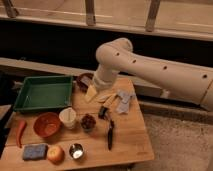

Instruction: Place apple in table surface

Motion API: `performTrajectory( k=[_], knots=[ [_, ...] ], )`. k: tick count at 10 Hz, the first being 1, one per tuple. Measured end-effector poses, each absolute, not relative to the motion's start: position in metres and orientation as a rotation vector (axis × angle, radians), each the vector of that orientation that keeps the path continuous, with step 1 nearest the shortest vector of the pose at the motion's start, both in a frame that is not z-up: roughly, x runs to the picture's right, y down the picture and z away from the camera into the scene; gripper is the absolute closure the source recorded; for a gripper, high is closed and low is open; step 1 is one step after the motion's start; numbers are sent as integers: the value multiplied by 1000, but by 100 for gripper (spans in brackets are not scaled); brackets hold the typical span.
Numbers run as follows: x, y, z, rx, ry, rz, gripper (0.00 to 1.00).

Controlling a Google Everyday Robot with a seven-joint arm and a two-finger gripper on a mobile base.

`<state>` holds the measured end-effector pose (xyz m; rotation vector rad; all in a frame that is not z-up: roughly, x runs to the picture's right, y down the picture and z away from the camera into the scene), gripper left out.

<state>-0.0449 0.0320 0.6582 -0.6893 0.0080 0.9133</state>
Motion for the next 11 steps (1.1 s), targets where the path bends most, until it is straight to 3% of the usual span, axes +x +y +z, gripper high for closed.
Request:
performTrajectory(
  k=[4,11],
  knots=[
    [-95,68,620,-733,-83,709,22],
    [-123,78,618,-759,-110,624,22]
  ],
)
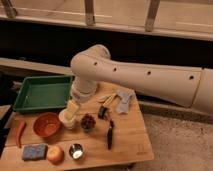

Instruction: Place apple in table surface

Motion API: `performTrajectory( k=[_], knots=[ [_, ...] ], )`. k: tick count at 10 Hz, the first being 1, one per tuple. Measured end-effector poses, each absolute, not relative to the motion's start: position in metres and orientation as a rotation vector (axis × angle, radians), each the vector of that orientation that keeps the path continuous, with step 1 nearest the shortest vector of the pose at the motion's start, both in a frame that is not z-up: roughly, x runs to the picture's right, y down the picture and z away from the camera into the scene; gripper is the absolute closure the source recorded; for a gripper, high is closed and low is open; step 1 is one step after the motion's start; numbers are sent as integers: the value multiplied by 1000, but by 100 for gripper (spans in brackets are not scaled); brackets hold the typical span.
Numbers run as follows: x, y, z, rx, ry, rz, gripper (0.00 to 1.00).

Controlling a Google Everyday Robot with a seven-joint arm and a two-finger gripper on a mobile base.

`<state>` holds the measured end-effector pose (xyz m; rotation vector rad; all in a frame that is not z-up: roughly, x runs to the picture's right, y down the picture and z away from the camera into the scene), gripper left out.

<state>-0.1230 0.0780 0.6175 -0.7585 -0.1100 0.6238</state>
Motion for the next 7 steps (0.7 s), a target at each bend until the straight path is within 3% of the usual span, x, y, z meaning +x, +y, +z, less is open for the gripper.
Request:
performTrajectory(
  k=[7],
  knots=[
    [-241,166,598,-899,-165,361,22]
  ],
)
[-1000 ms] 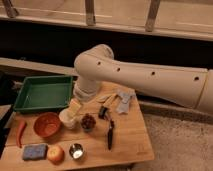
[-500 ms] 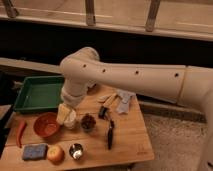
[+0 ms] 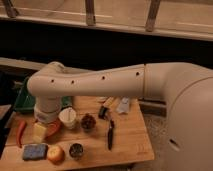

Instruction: Place apple in table surface

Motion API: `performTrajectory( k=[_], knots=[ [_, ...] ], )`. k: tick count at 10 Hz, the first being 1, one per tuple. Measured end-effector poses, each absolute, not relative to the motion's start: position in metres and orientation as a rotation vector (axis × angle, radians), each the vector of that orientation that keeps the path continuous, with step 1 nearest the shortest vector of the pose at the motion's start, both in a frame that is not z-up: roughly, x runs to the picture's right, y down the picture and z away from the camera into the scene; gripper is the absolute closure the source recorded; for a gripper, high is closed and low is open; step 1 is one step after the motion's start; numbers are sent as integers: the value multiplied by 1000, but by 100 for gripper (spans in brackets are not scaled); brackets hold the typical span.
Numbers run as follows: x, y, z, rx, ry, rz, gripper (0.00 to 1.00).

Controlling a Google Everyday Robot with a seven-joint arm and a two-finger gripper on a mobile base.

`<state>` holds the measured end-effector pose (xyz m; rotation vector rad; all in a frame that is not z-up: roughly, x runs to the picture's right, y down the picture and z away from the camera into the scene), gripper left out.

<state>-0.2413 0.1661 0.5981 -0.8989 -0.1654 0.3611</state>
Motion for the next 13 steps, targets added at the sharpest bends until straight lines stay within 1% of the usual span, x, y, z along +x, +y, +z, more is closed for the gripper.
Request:
performTrajectory(
  k=[2,6,7,10,12,13],
  knots=[
    [-259,192,595,-948,-183,299,22],
    [-258,192,597,-950,-170,303,22],
    [-260,198,599,-956,-157,302,22],
    [-263,225,620,-978,-117,330,22],
    [-265,253,642,-992,-90,356,22],
    [-264,261,651,-992,-81,366,22]
  ],
)
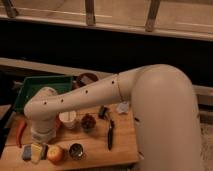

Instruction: Place apple in table surface

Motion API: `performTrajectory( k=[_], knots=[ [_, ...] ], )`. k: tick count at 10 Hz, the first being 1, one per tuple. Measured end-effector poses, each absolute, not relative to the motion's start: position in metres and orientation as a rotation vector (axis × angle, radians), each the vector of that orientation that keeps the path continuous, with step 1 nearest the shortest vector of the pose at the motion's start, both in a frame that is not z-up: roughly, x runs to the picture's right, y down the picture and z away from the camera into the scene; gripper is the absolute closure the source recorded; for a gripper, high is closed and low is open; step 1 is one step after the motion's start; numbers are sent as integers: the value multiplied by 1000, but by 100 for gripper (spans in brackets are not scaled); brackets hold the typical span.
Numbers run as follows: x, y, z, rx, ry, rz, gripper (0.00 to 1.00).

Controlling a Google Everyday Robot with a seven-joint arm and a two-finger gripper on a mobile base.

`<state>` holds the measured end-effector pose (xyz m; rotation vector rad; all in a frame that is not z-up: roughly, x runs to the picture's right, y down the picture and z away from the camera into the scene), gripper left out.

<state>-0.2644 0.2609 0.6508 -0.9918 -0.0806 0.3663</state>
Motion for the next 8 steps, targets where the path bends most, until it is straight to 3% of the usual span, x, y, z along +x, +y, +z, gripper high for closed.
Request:
performTrajectory(
  k=[8],
  knots=[
    [-258,297,704,-978,-55,454,22]
  ],
)
